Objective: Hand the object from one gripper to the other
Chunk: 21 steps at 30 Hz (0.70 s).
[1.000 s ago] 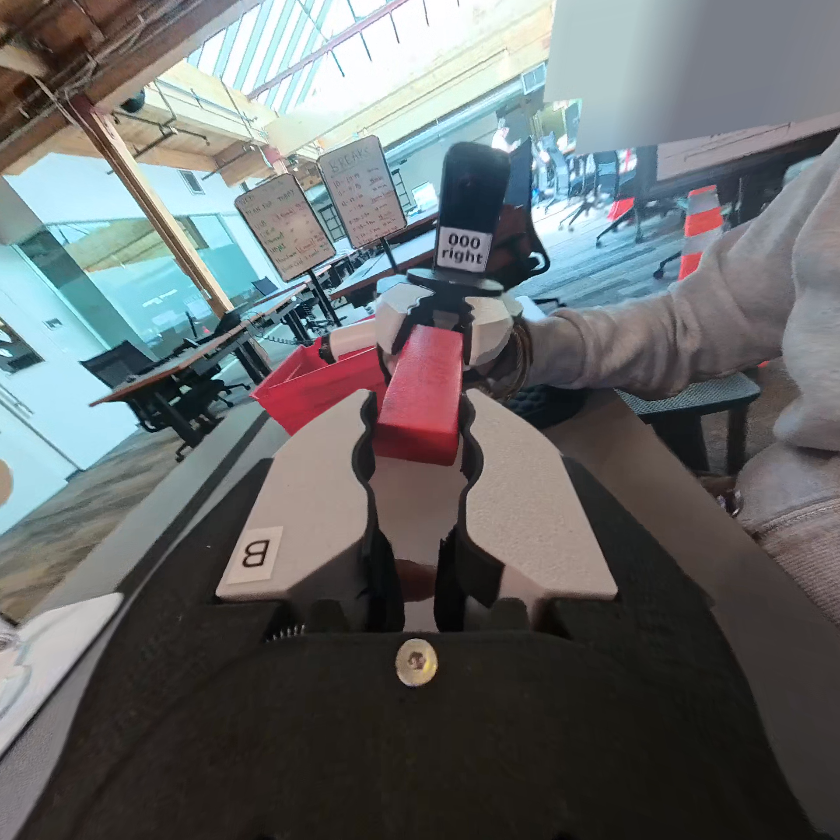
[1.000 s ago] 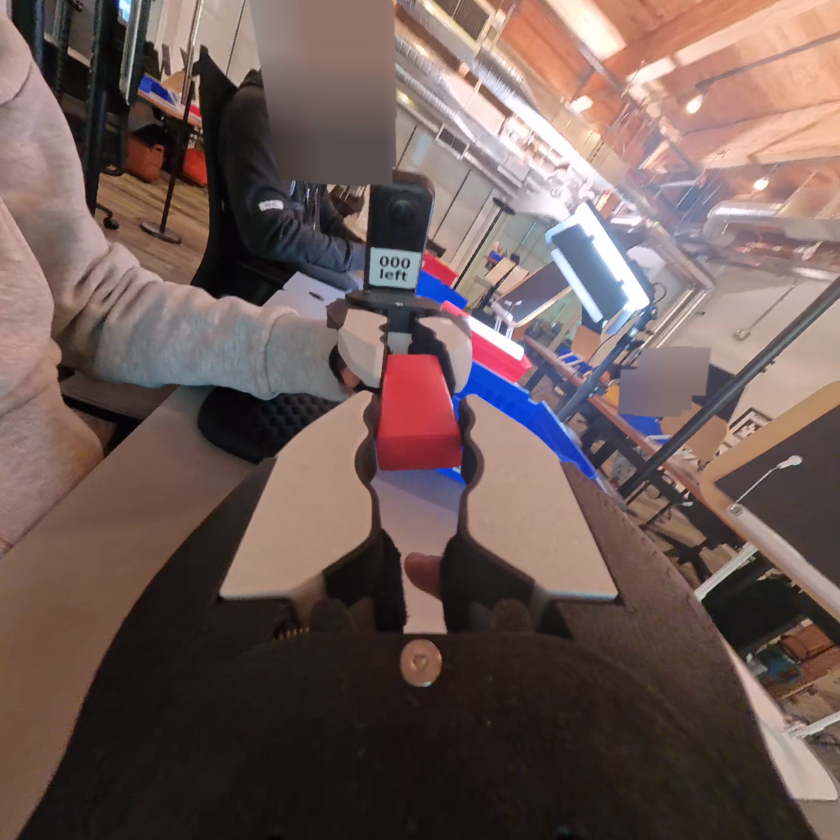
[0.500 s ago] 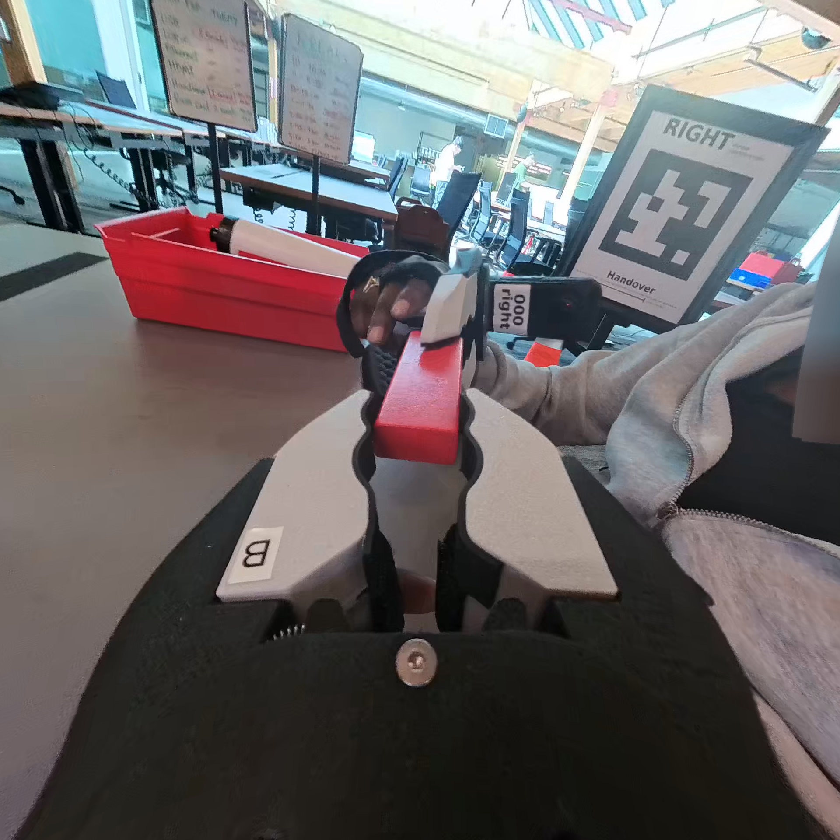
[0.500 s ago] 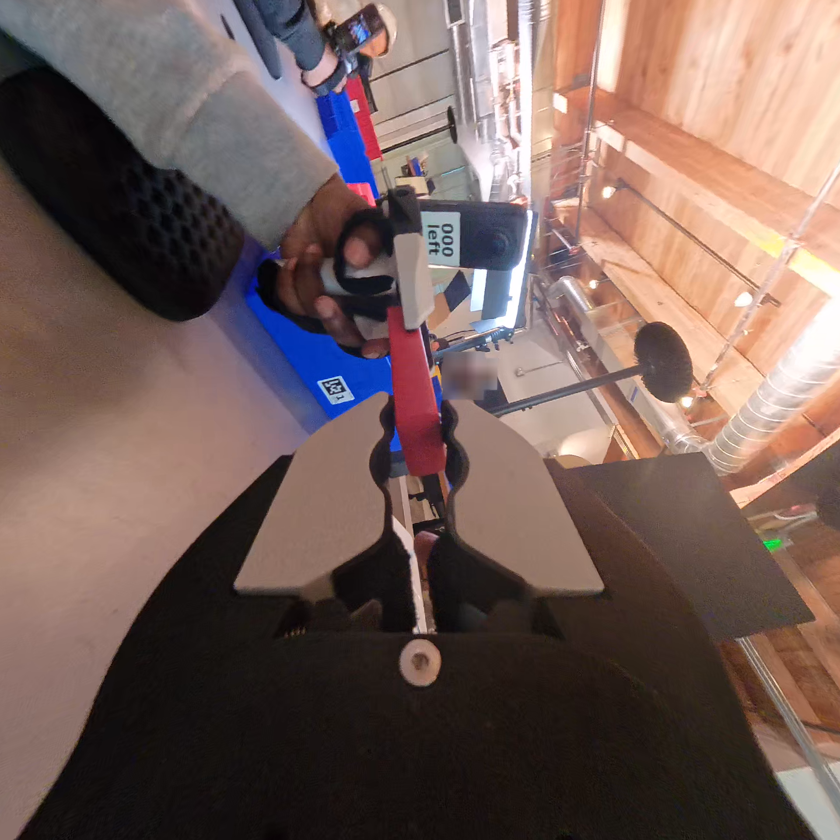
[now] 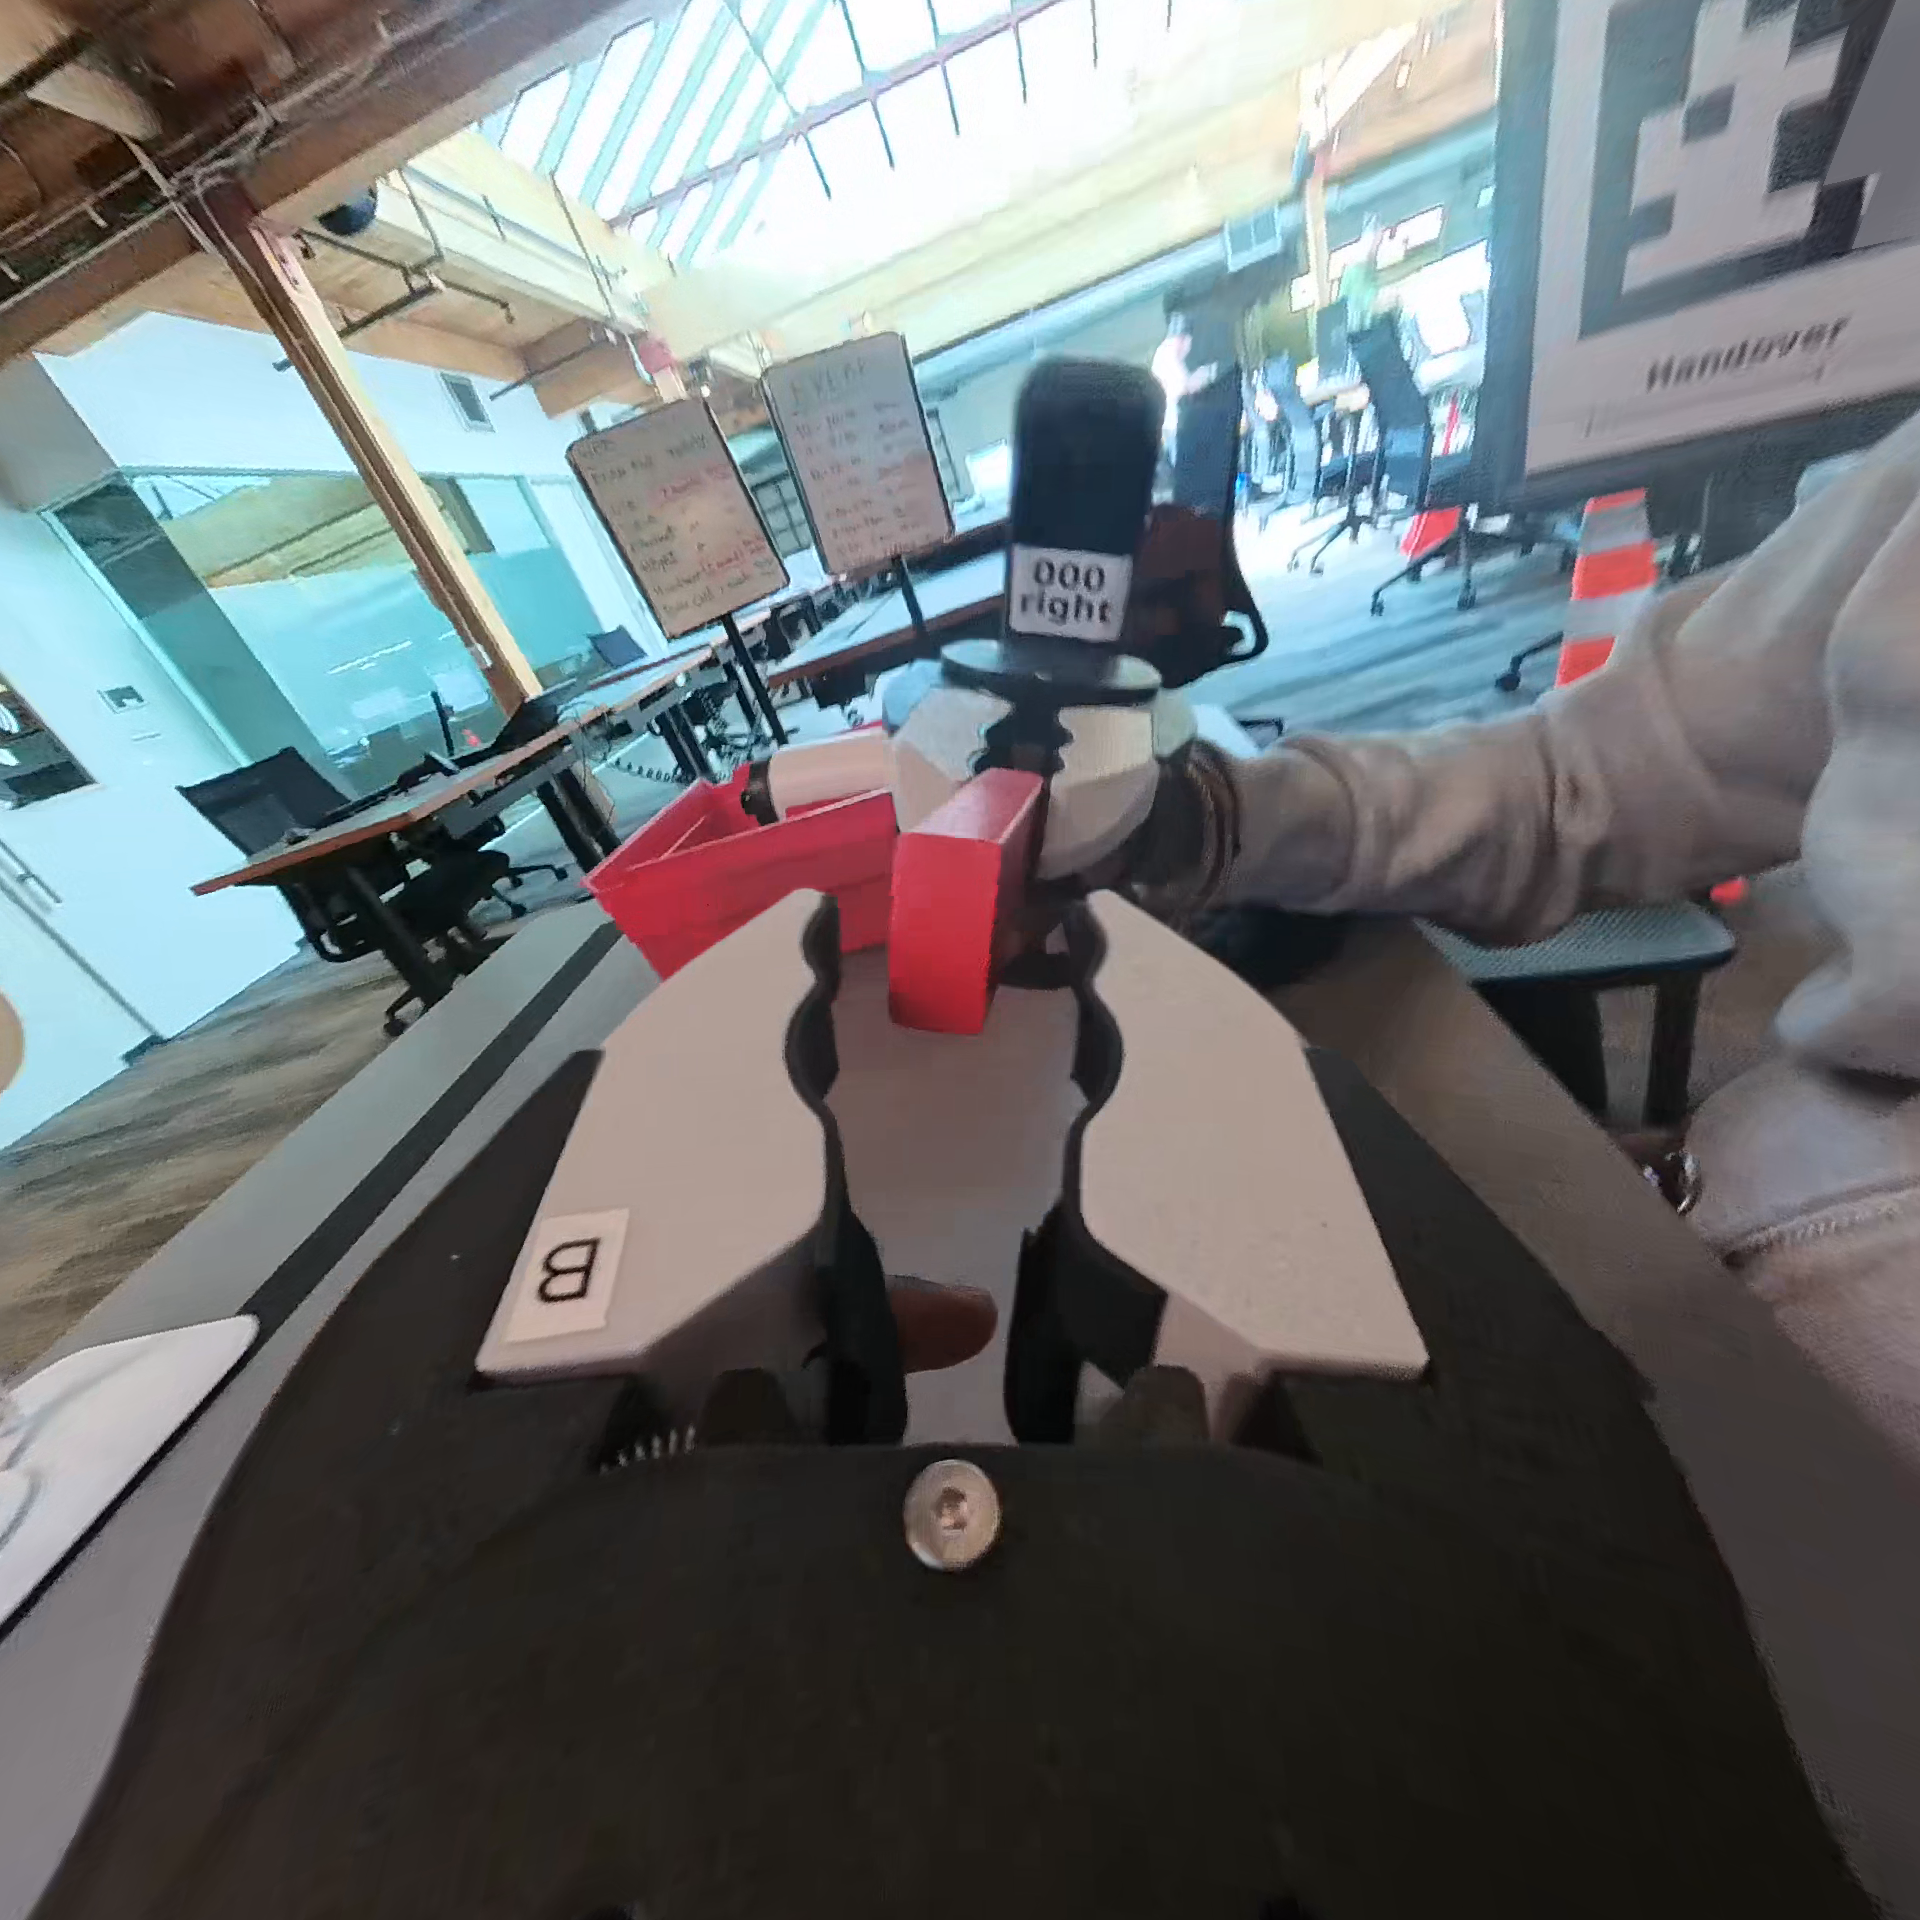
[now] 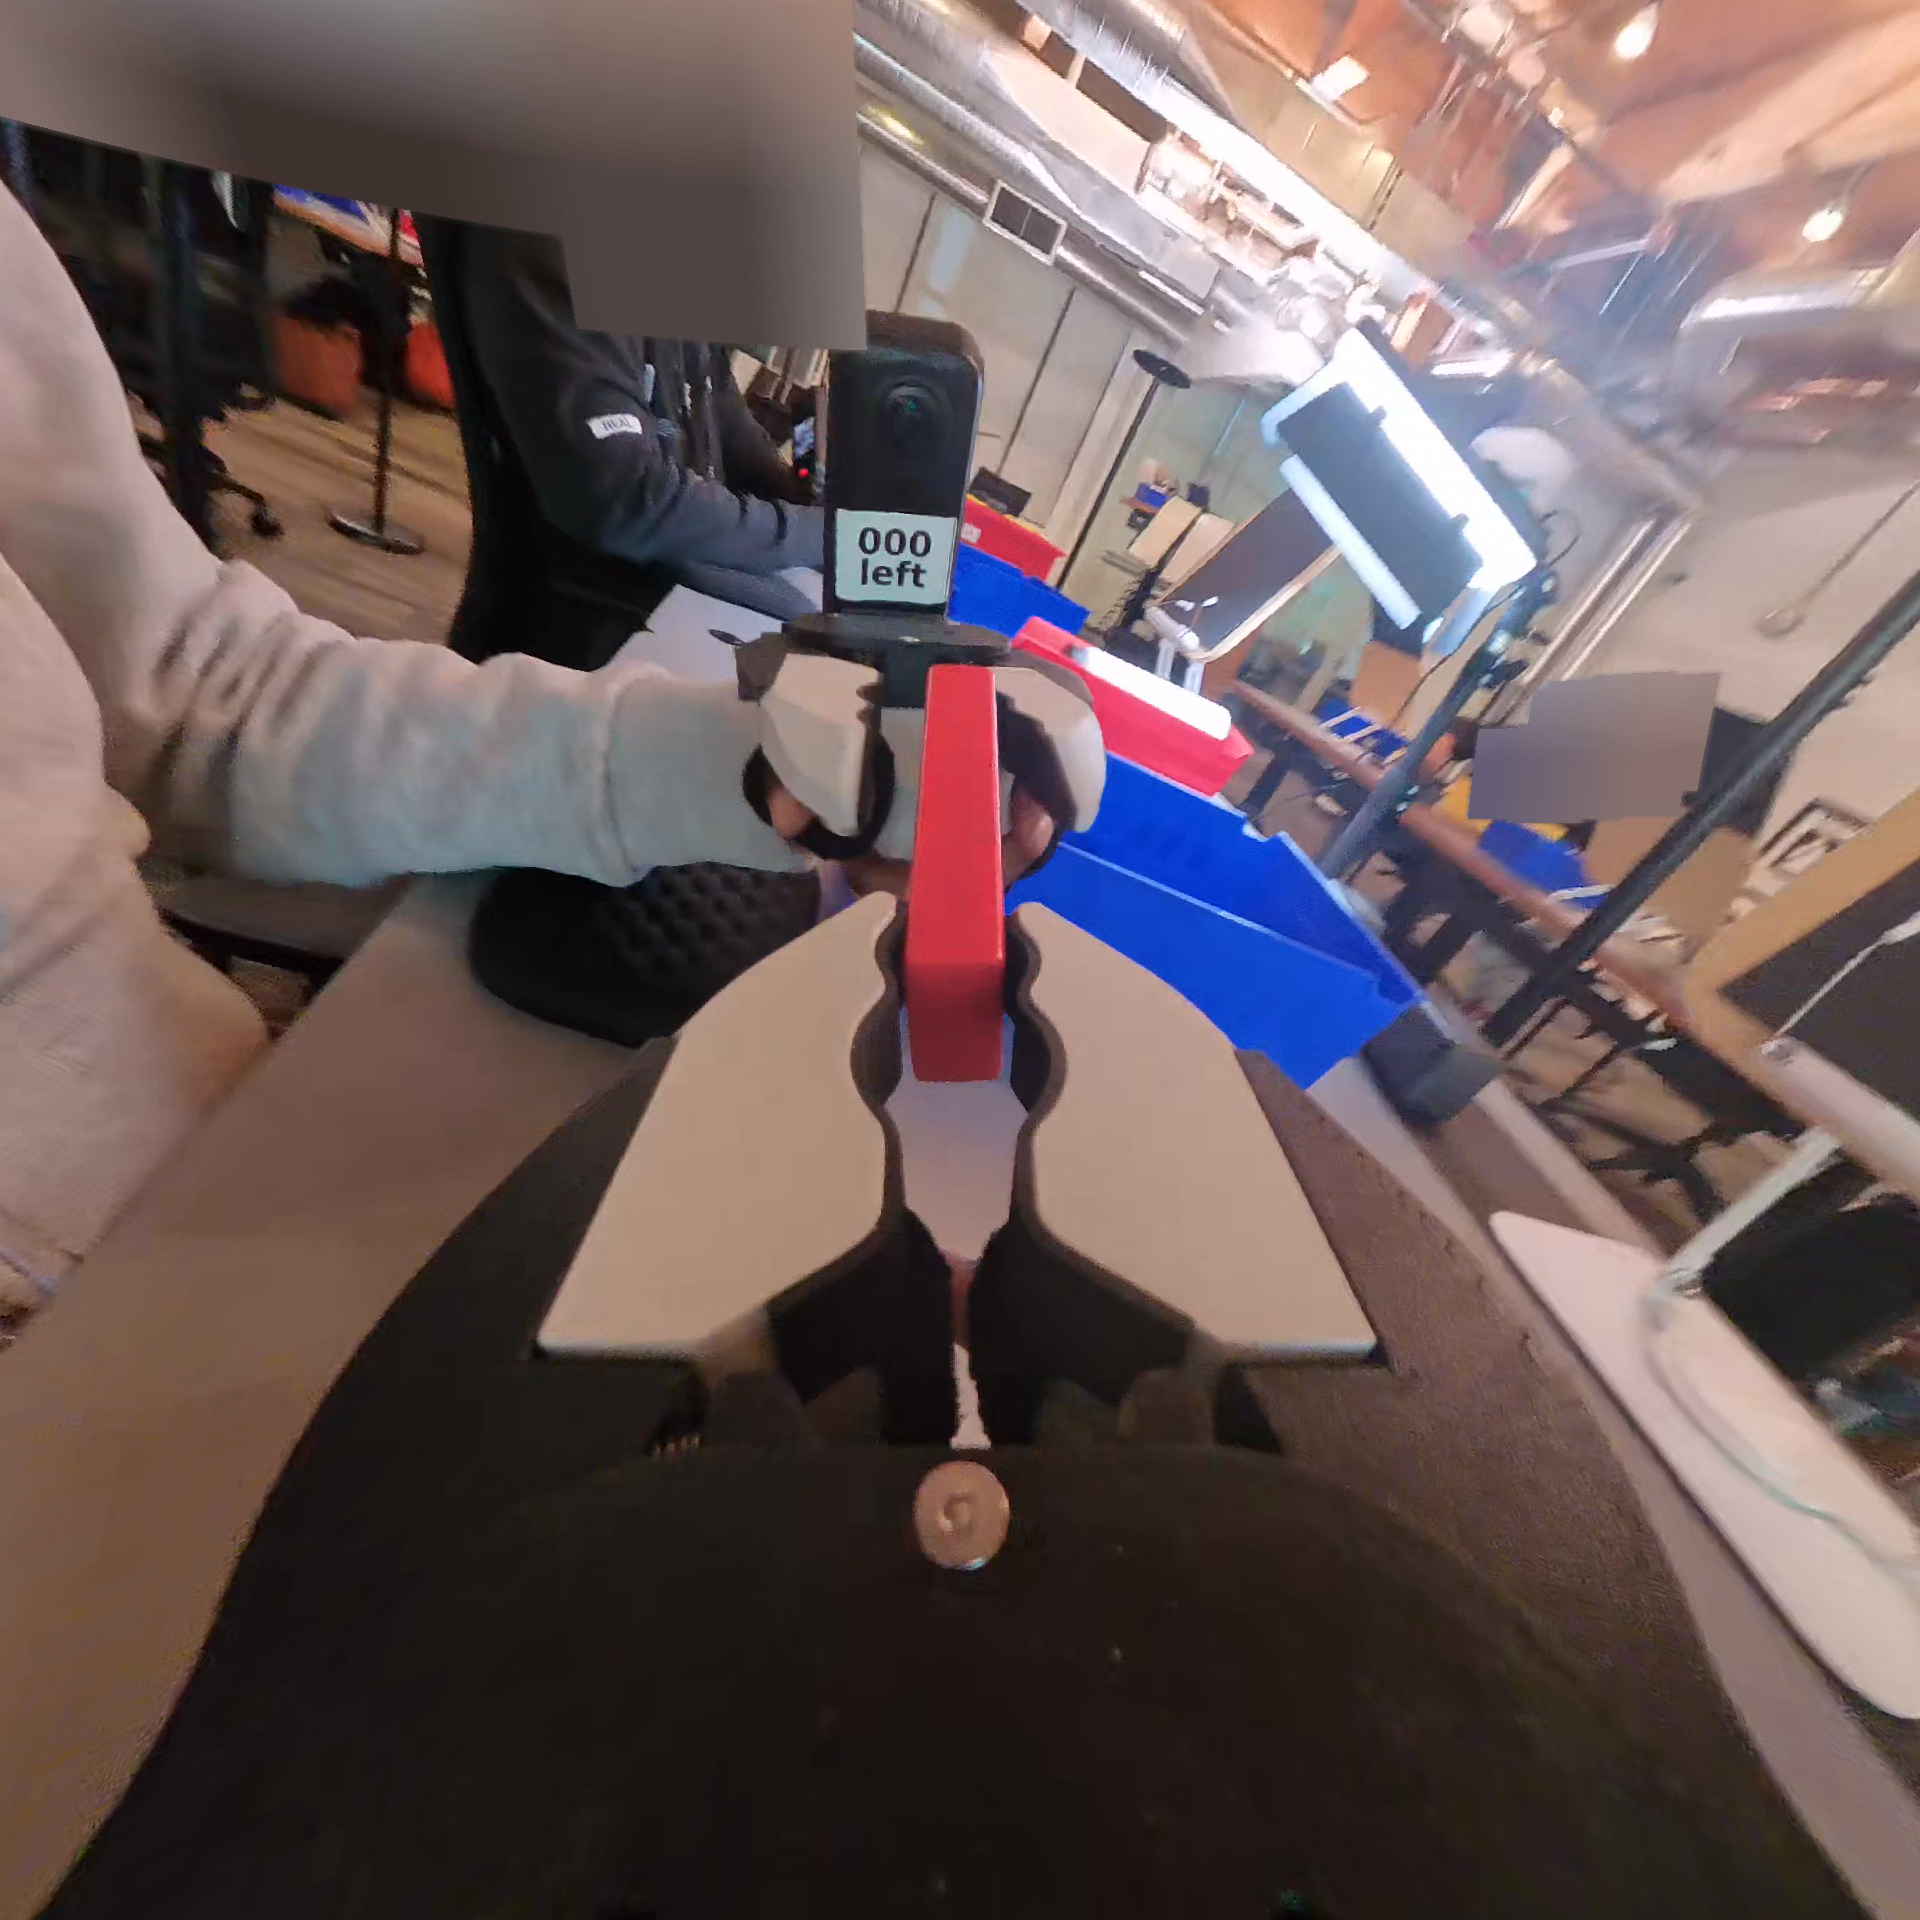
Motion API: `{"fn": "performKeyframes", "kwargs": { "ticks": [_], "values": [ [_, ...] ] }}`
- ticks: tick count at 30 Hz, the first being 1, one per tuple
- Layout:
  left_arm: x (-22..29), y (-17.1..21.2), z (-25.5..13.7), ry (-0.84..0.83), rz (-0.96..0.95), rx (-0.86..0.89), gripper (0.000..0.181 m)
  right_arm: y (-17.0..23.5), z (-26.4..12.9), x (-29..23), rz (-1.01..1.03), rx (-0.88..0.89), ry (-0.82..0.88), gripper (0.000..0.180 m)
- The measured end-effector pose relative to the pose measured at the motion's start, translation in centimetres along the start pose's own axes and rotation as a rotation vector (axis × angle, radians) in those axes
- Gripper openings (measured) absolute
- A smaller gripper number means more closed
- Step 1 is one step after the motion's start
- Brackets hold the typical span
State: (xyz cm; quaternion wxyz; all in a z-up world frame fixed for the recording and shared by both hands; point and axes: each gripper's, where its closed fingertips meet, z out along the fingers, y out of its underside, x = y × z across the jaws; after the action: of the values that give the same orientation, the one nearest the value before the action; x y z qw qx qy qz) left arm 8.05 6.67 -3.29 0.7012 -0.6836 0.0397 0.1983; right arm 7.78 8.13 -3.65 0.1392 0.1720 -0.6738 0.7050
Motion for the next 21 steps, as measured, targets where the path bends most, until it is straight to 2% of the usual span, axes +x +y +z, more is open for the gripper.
{"fn": "performKeyframes", "kwargs": {
  "ticks": [3,8,10,13,17,21],
  "values": [
    [0.2,0.8,0.4,-0.007,0.059,-0.063,0.019,0.3,0.1,-0.1,0.071,0.0,-0.027,0.017],
    [0.3,0.9,0.4,0.044,-0.1,-0.07,0.017,0.1,0.1,0.1,0.112,0.017,-0.022,0.017],
    [0.1,0.8,0.3,0.058,-0.206,-0.055,0.016,-0.1,0.1,0.4,0.078,0.034,0.013,0.023],
    [-0.5,0.9,-0.2,0.078,-0.429,-0.037,0.016,-0.4,-0.2,0.9,-0.084,0.023,0.099,0.053],
    [-0.4,0.8,-0.7,0.184,-0.72,0.005,0.016,-0.1,-0.3,0.9,-0.458,-0.081,0.219,0.058],
    [0.4,1.8,-0.3,0.212,-0.755,-0.071,0.016,0.8,0.3,0.6,-0.639,-0.157,0.257,0.055]
  ]
}}
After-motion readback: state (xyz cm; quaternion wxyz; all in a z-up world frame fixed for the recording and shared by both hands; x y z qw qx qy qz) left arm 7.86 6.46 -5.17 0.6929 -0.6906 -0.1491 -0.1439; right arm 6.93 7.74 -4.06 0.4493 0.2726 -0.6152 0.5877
